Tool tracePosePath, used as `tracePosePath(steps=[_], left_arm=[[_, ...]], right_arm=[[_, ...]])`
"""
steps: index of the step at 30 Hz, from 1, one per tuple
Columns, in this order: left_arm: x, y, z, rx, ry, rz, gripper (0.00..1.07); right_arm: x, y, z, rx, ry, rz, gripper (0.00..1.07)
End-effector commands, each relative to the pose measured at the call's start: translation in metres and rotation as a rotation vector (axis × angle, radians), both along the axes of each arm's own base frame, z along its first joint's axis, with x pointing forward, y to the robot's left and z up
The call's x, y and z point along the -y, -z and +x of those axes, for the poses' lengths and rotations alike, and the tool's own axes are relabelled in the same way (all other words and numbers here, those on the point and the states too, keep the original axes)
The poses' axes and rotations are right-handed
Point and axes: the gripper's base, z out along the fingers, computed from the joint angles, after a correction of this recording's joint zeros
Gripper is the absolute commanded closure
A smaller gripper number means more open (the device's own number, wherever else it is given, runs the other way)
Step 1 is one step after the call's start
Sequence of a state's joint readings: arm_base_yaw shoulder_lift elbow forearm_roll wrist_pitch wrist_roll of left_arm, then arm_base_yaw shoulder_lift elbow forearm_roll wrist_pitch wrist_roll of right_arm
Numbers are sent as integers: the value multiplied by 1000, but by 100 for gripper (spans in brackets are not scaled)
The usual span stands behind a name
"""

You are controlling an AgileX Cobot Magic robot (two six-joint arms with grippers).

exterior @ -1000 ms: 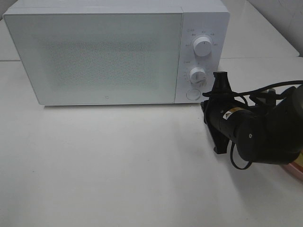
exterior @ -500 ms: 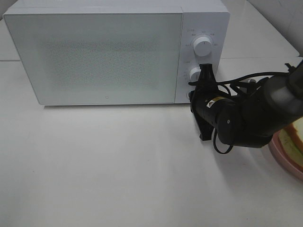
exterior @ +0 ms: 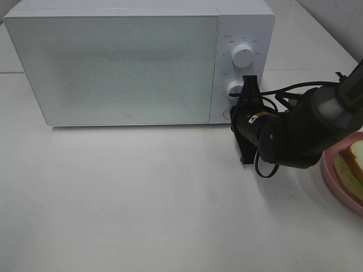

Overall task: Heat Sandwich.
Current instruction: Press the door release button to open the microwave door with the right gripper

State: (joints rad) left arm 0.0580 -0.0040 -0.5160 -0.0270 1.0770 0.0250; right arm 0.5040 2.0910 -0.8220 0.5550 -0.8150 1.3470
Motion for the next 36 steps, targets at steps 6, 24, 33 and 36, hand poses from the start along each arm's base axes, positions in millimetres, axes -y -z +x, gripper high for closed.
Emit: tracePosePath(steps=[6, 24, 33, 36], left_arm=[[0, -1, -4, 37, 7, -3, 9], [0, -1, -4, 37, 7, -3, 9], [0, -1, -4, 37, 7, -3, 9], [0, -1, -4, 37, 7, -3, 9]], right_arm=[[-3, -10, 15, 52, 3, 12, 107], [-6, -36, 36, 317, 49, 18, 107], [-14, -31, 53, 365, 62, 28, 107], [-13, -32, 53, 365, 67, 24, 107]])
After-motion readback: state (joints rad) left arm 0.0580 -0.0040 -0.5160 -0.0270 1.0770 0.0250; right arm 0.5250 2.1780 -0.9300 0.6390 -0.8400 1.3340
